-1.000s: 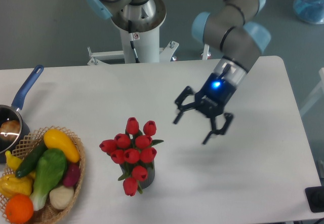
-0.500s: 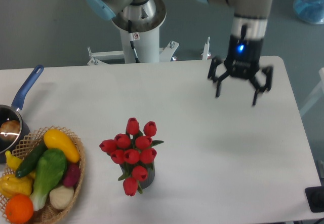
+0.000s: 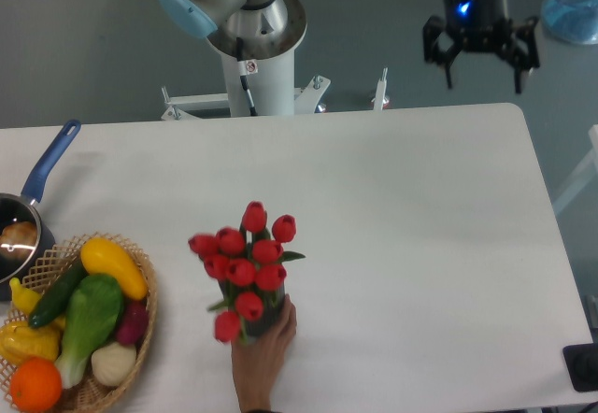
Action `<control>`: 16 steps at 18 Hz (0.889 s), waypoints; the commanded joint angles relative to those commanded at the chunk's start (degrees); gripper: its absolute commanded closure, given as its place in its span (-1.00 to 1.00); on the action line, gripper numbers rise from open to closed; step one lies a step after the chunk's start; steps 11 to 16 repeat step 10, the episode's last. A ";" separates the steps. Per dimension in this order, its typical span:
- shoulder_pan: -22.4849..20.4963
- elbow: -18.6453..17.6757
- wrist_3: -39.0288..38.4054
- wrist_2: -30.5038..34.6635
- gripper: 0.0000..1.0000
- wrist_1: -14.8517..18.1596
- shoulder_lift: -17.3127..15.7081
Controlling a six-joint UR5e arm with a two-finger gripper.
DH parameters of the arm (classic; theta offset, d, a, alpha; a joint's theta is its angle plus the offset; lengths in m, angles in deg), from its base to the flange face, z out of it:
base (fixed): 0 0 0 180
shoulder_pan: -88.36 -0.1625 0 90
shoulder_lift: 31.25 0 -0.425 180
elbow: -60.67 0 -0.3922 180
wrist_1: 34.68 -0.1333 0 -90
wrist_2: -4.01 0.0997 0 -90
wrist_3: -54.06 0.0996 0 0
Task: Insert the flowers into the vase
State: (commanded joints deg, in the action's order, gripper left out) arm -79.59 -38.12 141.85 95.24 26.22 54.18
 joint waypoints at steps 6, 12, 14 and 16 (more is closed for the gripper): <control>-0.09 0.00 0.71 0.09 -1.00 0.00 0.00; 0.00 -0.18 0.71 0.09 -1.00 -0.09 0.00; 0.00 -0.18 0.71 0.09 -1.00 -0.09 0.00; 0.00 -0.18 0.71 0.09 -1.00 -0.09 0.00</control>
